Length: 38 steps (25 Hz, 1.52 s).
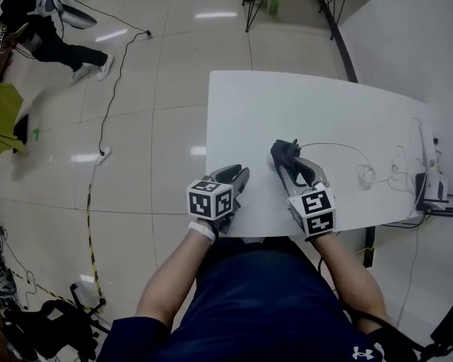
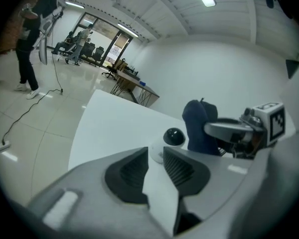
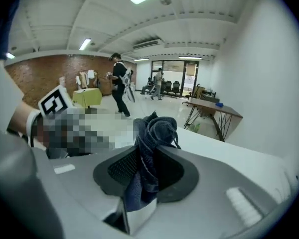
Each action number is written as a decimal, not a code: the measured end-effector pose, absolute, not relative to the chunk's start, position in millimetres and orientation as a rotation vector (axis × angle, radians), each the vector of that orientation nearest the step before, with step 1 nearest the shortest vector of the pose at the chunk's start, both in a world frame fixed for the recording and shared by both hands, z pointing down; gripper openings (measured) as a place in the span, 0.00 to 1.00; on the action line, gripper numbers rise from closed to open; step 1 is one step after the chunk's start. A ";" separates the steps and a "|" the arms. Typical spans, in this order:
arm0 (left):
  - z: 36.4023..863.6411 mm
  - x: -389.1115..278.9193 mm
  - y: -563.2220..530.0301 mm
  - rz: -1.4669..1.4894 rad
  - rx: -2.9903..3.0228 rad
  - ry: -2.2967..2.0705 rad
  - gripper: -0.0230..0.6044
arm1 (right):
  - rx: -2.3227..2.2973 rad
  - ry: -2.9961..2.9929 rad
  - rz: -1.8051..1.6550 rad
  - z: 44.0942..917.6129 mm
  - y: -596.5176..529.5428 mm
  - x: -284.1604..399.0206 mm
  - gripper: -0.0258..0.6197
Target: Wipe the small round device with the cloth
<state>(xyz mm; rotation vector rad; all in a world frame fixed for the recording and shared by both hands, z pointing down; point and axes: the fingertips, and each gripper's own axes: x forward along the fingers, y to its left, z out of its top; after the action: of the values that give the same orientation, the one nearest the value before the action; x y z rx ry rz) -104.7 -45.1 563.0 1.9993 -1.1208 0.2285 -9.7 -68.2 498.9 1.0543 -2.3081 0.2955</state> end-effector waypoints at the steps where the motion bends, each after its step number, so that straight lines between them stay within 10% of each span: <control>1: 561.4 -98.9 -45.9 0.217 1.999 -1.114 0.19 | 1.088 -2.306 0.354 497.6 -78.1 1.8 0.20; 9: 546.0 -96.5 -46.1 0.151 1.993 -1.130 0.19 | 1.236 -2.268 0.685 508.9 -135.0 36.4 0.20; 23: 560.6 -143.1 -28.5 0.140 1.911 -1.190 0.17 | 0.807 -2.102 -0.329 522.9 -76.2 -74.2 0.20; 38: 566.1 -166.9 -16.1 0.201 1.894 -1.174 0.17 | 0.722 -1.926 -0.448 602.7 -63.7 -93.6 0.20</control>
<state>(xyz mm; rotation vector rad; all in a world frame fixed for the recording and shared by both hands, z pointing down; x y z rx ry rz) -166.9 -16.1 566.1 1.8938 -1.1742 0.2014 -93.6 -63.7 602.7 0.7220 -1.9258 -0.4480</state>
